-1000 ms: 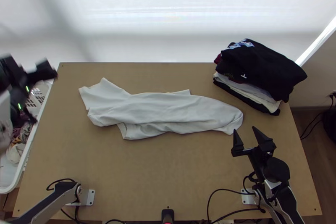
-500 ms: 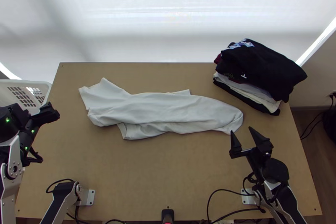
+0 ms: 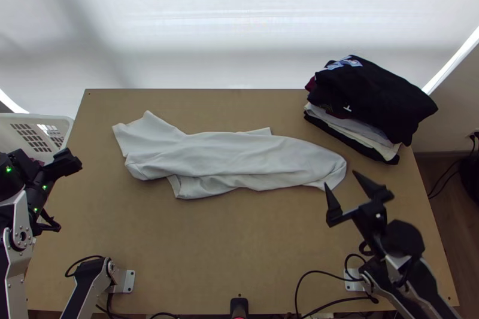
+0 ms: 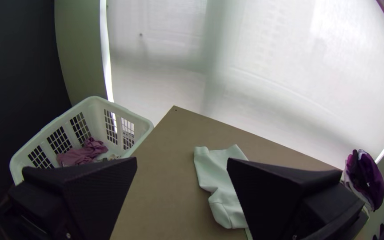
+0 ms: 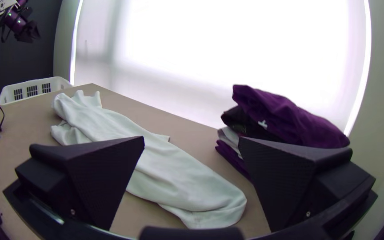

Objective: Fold the t-shirt

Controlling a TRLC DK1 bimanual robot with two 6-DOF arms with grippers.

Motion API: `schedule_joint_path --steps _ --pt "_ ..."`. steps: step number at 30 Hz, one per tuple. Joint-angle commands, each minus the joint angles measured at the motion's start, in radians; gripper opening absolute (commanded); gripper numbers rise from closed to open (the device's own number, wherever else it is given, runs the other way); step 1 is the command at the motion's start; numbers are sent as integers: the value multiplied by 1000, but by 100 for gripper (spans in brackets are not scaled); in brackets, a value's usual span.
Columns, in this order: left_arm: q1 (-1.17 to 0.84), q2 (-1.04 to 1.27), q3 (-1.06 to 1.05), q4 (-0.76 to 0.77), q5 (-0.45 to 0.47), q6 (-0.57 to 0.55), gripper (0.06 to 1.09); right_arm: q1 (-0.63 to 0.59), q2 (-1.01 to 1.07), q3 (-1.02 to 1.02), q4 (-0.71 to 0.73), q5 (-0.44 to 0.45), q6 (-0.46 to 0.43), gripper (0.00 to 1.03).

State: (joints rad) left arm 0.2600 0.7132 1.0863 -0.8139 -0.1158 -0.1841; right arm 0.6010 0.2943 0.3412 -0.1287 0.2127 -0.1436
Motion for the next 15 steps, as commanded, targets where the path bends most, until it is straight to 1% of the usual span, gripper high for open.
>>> schedule_joint_path --steps 1,6,11,14,15 --pt "24 6 -9 12 16 -17 104 59 325 266 -23 -4 -34 99" --pt "65 14 3 10 38 -17 104 229 738 691 -154 -4 -25 99" --pt "163 40 37 7 38 -9 104 355 1062 995 -229 -7 -24 99" --pt "239 54 52 -16 38 5 104 399 1244 1147 -281 -22 -19 99" --pt "254 55 53 -28 38 14 104 416 1303 1194 -305 -42 -8 99"
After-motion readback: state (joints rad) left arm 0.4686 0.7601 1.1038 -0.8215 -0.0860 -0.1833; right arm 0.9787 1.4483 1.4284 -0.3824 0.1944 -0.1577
